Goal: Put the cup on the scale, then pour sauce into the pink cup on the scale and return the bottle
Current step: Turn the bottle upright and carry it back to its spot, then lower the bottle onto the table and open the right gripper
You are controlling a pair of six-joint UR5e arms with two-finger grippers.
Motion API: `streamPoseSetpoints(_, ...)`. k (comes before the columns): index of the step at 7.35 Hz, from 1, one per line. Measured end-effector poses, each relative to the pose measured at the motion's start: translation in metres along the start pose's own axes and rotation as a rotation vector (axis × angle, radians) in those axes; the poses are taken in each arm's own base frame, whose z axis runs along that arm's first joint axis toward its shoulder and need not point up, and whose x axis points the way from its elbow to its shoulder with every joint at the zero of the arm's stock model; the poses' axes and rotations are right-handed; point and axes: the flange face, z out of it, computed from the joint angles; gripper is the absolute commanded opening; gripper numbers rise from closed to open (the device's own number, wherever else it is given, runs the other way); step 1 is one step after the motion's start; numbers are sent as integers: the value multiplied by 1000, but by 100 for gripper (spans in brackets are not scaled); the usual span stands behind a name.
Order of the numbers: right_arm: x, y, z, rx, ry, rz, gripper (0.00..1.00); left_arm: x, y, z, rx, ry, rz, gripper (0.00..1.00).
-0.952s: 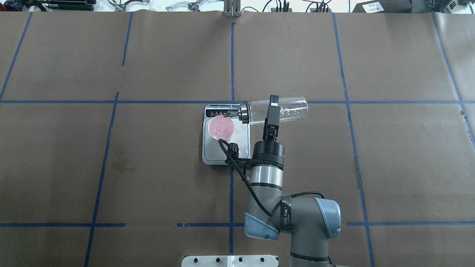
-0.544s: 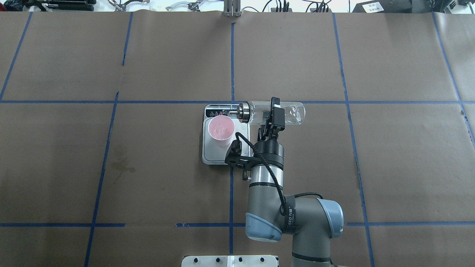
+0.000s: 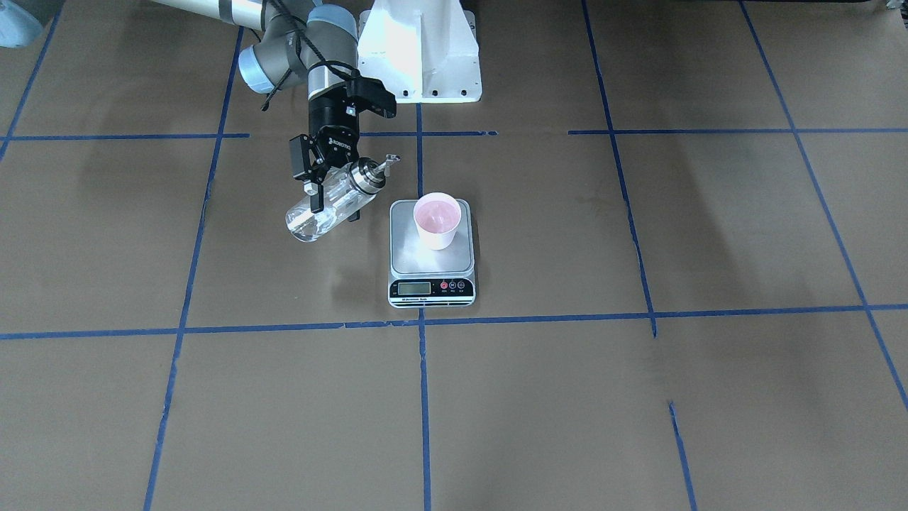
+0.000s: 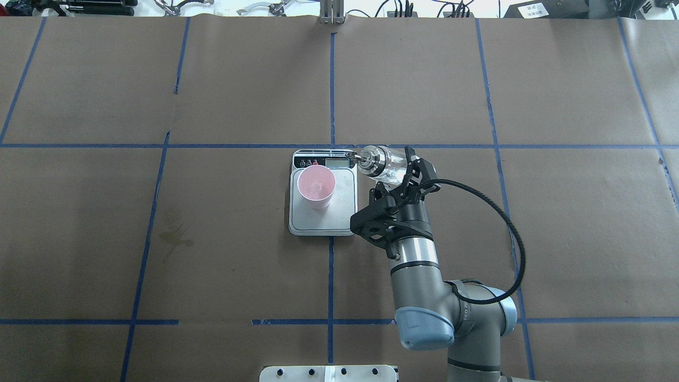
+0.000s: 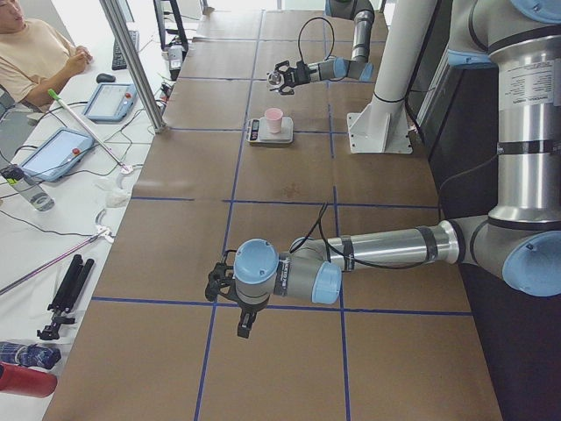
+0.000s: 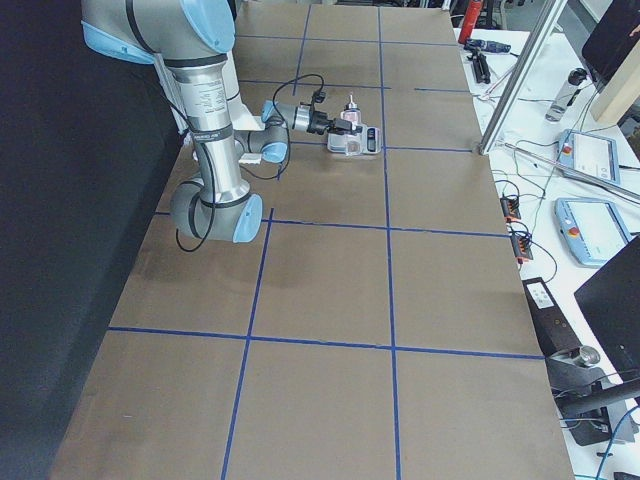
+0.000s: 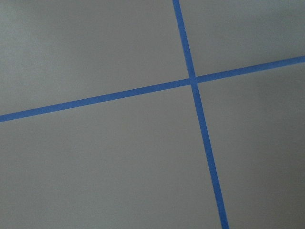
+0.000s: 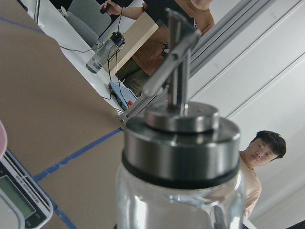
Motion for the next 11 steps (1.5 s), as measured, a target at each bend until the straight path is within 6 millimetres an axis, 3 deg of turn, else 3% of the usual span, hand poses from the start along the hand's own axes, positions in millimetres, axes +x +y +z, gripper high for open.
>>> streamPoseSetpoints(4, 60, 67, -16, 95, -91, 502, 0, 0, 1, 0, 1, -2, 2, 100)
streamPoseSetpoints(7, 118, 150, -27, 122, -109, 665, 0, 1, 0, -2, 6, -3, 6, 100)
streamPoseSetpoints(9, 131, 198, -24, 97, -92, 694, 0, 2, 0, -3, 8, -3, 8, 100)
streamPoseSetpoints(11, 132, 214, -22, 88, -75, 721, 0, 2, 2, -3, 7, -3, 8, 100)
